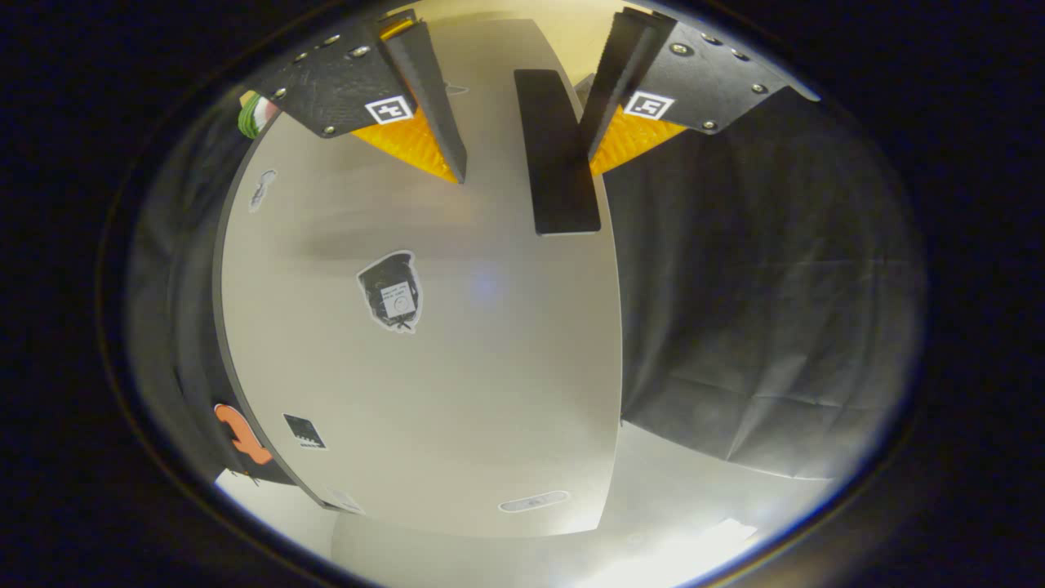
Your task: Open the shoe cabinet door, grab the shoes and put them into the shoe cabinet, then close the shoe cabinet door.
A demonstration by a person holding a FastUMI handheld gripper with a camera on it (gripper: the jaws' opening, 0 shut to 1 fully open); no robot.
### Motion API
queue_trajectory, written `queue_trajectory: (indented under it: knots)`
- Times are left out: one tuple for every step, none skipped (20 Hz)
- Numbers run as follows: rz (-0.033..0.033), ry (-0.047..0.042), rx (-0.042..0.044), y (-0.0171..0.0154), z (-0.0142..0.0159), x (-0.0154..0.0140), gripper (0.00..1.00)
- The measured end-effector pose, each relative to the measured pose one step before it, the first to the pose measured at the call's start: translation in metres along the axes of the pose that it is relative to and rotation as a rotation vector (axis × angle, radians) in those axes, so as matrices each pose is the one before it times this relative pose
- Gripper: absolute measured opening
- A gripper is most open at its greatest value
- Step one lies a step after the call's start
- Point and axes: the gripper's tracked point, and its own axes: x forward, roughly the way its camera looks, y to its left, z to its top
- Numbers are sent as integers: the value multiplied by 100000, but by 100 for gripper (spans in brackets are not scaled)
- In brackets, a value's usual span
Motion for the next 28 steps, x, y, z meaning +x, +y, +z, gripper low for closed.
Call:
queue_trajectory:
  knots:
    - [-693,-247,94,-55,-45,504,79]
    - [-584,-239,147,182,215,845,79]
    - [-728,-269,-336,53,176,662,79]
    - [-689,-77,-370,-59,-54,115,80]
    - [-562,-128,-194,9,-12,257,80]
    - [-604,-300,155,98,-69,181,80]
    - [-657,-114,94,-68,-27,299,80]
    - [-821,-259,-233,7,31,306,80]
    - [-867,-85,-298,-67,15,344,80]
    - [-684,-166,-20,-31,11,335,80]
    - [-461,-99,-27,22,-1,295,80]
    - [-440,-54,-24,102,-62,209,80]
    - [-412,-103,-145,6,46,223,81]
    - [-543,-141,-303,-72,-66,180,81]
    - [-528,-214,-290,-29,41,287,81]
    - [-447,-243,-13,9,-20,248,81]
    - [-380,-128,92,-61,-45,210,81]
    - [-319,-171,98,47,-66,135,81]
    - [-236,-51,157,-46,-23,168,81]
    - [-284,-33,153,15,30,233,81]
    - [-423,-105,-125,-15,-53,187,81]
    - [-357,-60,-182,151,-71,29,81]
    - [-305,-25,4,105,-30,44,81]
    - [-167,-101,241,19,-50,128,81]
    - [-84,-98,367,26,-57,113,81]
    - [-18,75,328,0,-63,114,81]
    - [-122,-68,248,-31,-23,134,81]
    - [-221,10,-118,-13,-69,160,81]
